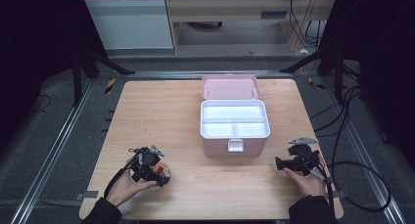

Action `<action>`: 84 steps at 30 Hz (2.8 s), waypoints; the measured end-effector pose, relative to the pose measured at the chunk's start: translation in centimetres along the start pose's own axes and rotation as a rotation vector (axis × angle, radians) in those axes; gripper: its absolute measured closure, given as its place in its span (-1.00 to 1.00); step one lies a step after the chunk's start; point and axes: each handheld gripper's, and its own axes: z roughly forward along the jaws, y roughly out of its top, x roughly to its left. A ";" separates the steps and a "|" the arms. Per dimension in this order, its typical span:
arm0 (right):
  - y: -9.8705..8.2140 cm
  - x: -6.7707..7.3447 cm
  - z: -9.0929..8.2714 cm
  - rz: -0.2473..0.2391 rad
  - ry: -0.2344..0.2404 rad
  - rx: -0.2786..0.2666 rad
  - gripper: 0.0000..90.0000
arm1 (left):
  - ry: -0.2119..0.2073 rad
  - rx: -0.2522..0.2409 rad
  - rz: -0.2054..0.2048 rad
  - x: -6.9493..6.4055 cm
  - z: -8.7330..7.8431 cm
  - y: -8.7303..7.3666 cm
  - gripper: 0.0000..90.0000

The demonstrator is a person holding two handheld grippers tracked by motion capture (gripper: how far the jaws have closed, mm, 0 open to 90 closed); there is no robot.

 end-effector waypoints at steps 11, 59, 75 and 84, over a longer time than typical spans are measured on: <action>0.0 0.1 0.1 -0.002 0.002 0.010 -0.85 | 0.000 0.045 -0.012 0.3 0.3 0.3 -0.56; 3.9 -0.5 -4.9 0.083 0.083 -0.377 -0.13 | 0.135 -0.441 -0.151 2.0 -7.9 5.0 -0.58; 8.8 2.7 -3.6 -0.016 0.189 -0.343 0.29 | 0.029 -0.509 -0.058 -2.8 -4.8 13.7 -0.31; 9.5 2.5 -2.7 -0.017 0.196 -0.290 0.56 | -0.001 -0.445 -0.069 -2.8 -2.6 14.7 -0.11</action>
